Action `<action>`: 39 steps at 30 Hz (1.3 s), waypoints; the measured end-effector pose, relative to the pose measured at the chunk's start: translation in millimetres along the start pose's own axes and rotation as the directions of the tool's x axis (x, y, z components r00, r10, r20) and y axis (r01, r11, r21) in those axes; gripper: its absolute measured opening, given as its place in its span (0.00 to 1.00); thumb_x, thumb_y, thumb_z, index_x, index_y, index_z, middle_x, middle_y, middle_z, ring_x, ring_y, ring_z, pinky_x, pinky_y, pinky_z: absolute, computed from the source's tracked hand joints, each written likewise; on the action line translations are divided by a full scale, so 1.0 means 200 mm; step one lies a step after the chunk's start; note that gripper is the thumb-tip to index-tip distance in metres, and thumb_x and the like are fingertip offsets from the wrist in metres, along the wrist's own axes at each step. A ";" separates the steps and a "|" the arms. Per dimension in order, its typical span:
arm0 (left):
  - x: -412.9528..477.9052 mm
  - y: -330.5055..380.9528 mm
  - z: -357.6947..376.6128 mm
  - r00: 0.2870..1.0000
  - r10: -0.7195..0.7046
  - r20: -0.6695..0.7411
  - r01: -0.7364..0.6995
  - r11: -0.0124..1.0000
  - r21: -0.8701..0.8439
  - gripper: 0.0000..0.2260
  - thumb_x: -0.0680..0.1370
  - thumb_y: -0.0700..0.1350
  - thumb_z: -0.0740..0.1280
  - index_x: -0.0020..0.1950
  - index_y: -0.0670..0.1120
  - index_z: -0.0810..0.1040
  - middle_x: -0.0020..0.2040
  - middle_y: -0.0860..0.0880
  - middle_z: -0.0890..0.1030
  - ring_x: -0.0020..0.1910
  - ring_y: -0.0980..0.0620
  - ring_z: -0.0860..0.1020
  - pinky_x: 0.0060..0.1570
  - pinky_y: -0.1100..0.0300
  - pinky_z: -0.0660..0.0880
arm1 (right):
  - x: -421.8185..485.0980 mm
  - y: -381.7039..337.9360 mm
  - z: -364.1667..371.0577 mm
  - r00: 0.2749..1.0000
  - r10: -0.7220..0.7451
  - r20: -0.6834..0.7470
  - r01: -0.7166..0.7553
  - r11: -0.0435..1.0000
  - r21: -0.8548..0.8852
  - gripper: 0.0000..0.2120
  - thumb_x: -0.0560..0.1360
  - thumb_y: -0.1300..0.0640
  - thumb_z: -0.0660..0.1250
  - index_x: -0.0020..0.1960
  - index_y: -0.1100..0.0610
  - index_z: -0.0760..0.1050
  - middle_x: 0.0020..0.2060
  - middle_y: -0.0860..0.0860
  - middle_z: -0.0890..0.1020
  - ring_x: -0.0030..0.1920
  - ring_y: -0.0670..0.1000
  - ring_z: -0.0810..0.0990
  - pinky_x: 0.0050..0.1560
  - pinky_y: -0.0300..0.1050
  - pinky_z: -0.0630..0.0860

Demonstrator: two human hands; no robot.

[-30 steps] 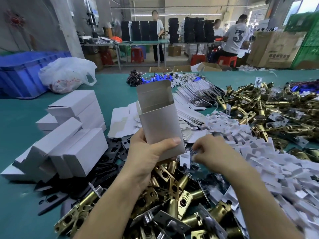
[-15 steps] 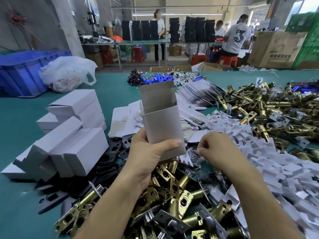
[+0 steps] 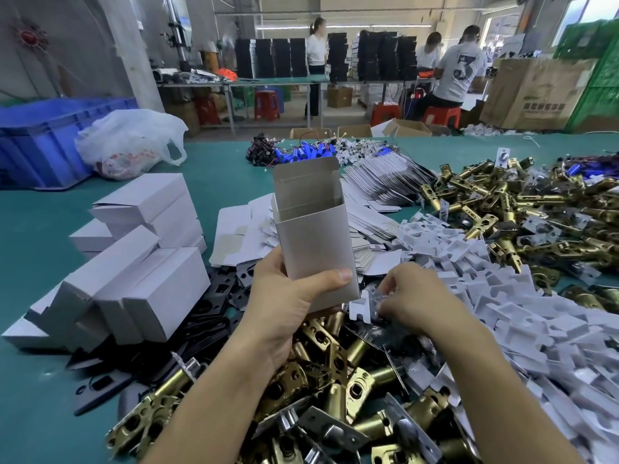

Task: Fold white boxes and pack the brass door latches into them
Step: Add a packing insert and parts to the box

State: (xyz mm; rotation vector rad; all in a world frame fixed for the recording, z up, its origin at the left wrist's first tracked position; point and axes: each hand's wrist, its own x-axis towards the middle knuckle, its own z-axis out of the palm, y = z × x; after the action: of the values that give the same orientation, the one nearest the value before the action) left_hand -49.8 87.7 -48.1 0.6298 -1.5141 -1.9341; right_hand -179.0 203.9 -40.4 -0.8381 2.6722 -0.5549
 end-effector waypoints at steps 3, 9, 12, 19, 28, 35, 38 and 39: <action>0.00 0.00 0.00 1.000 -0.001 0.004 0.001 1.000 -0.010 0.32 0.53 0.38 0.84 0.55 0.46 0.81 0.47 0.46 0.87 0.43 0.47 0.86 0.36 0.54 0.82 | -0.02 0.03 -0.10 0.999 -0.053 -0.012 0.053 0.998 0.021 0.09 0.76 0.65 0.66 0.48 0.55 0.84 0.45 0.56 0.84 0.40 0.53 0.83 0.41 0.47 0.81; -0.01 0.01 0.00 0.997 -0.039 0.060 0.037 0.999 0.033 0.26 0.56 0.39 0.81 0.53 0.44 0.81 0.44 0.44 0.87 0.38 0.43 0.85 0.32 0.53 0.80 | -0.15 0.01 -0.32 0.812 -0.237 -0.533 0.446 0.841 0.305 0.09 0.78 0.58 0.66 0.44 0.44 0.77 0.43 0.44 0.81 0.35 0.42 0.79 0.33 0.35 0.73; -0.02 0.01 0.00 0.987 -0.065 0.150 0.050 0.994 0.101 0.23 0.57 0.39 0.81 0.51 0.46 0.83 0.46 0.44 0.87 0.41 0.43 0.85 0.34 0.53 0.81 | -0.24 -0.07 -0.35 0.631 -0.247 -0.735 0.696 0.598 0.397 0.07 0.78 0.58 0.67 0.48 0.47 0.77 0.41 0.46 0.82 0.38 0.45 0.83 0.37 0.38 0.78; -0.04 0.02 -0.01 0.953 -0.080 0.291 0.023 0.981 0.193 0.20 0.60 0.38 0.80 0.49 0.48 0.85 0.47 0.44 0.87 0.43 0.48 0.86 0.37 0.56 0.82 | -0.26 -0.20 -0.23 0.496 -0.338 -0.800 0.770 0.597 0.225 0.12 0.75 0.60 0.73 0.52 0.49 0.73 0.37 0.42 0.83 0.34 0.43 0.82 0.33 0.43 0.79; -0.04 0.02 0.01 0.956 -0.008 0.292 -0.045 0.983 0.175 0.16 0.60 0.37 0.79 0.42 0.54 0.86 0.41 0.46 0.86 0.38 0.52 0.84 0.35 0.57 0.81 | -0.21 -0.16 -0.20 0.714 -0.490 -0.500 0.612 0.784 0.105 0.18 0.76 0.40 0.59 0.40 0.49 0.81 0.41 0.43 0.79 0.42 0.44 0.77 0.42 0.50 0.74; -0.04 0.00 0.00 0.942 0.010 0.335 -0.065 0.986 0.152 0.18 0.62 0.31 0.76 0.50 0.38 0.83 0.45 0.33 0.83 0.41 0.45 0.84 0.39 0.53 0.82 | -0.30 -0.20 -0.24 0.837 -0.502 -0.218 0.495 0.864 -0.090 0.30 0.69 0.27 0.50 0.47 0.45 0.81 0.44 0.42 0.69 0.46 0.44 0.71 0.46 0.50 0.72; -0.04 0.00 0.00 0.937 0.007 0.349 -0.066 0.985 0.158 0.17 0.63 0.31 0.75 0.51 0.36 0.81 0.42 0.37 0.83 0.41 0.45 0.83 0.39 0.48 0.83 | -0.31 -0.23 -0.21 0.852 -0.499 -0.158 0.464 0.859 -0.215 0.25 0.69 0.30 0.54 0.46 0.47 0.79 0.41 0.43 0.64 0.43 0.45 0.65 0.41 0.46 0.64; -0.04 0.00 0.00 0.938 0.015 0.347 -0.074 0.985 0.157 0.16 0.63 0.31 0.75 0.50 0.37 0.81 0.42 0.38 0.83 0.41 0.45 0.83 0.40 0.47 0.84 | -0.31 -0.24 -0.20 0.851 -0.501 -0.155 0.468 0.859 -0.206 0.24 0.69 0.31 0.55 0.46 0.47 0.79 0.41 0.43 0.64 0.42 0.45 0.65 0.41 0.46 0.63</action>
State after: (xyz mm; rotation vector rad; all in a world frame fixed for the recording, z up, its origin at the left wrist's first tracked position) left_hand -44.4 92.3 -48.5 0.3294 -1.9059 -1.9694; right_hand -122.2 216.3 25.6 -1.6159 2.7049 -0.5623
